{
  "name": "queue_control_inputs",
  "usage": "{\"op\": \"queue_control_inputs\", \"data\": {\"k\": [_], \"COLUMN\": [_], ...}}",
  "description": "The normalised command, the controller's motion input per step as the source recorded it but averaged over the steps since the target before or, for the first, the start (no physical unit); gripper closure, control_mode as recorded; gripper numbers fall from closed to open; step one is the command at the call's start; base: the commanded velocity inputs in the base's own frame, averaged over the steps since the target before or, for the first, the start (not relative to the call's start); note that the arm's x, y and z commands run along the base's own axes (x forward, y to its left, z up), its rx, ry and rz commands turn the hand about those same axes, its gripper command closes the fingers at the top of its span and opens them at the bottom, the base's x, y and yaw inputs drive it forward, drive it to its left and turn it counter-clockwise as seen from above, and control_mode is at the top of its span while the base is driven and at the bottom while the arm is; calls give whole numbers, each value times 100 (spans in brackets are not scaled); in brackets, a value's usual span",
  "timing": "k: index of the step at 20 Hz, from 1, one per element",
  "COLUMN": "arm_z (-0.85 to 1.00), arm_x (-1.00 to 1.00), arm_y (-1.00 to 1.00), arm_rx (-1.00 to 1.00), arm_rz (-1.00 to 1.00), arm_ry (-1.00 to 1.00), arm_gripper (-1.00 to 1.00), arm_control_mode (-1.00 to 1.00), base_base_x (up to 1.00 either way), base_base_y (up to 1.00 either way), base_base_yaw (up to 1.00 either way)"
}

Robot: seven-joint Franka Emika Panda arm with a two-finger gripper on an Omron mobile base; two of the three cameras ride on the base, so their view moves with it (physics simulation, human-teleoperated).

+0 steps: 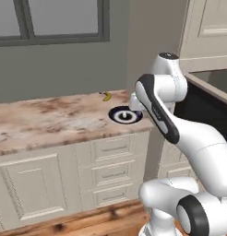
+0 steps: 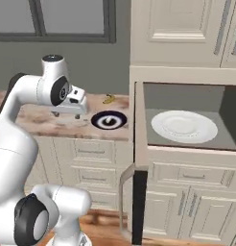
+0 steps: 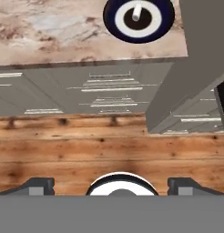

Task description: Pick the marshmallow from the counter and place it in the microwave.

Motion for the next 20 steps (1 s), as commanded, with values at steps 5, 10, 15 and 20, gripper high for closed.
{"op": "queue_control_inputs", "data": {"k": [5, 10, 15, 20], "arm_z": [0, 0, 0, 0], "arm_x": [0, 0, 0, 0], "arm_y": [0, 0, 0, 0], "arm_rx": [0, 0, 0, 0], "arm_rz": [0, 0, 0, 0], "arm_ry": [0, 0, 0, 0], "arm_gripper": [-100, -100, -100, -100], "arm_control_mode": [100, 100, 100, 100], "base_base_x": [95, 100, 100, 60], "base_base_y": [46, 84, 38, 17], "base_base_yaw": [-49, -14, 0, 0]}}
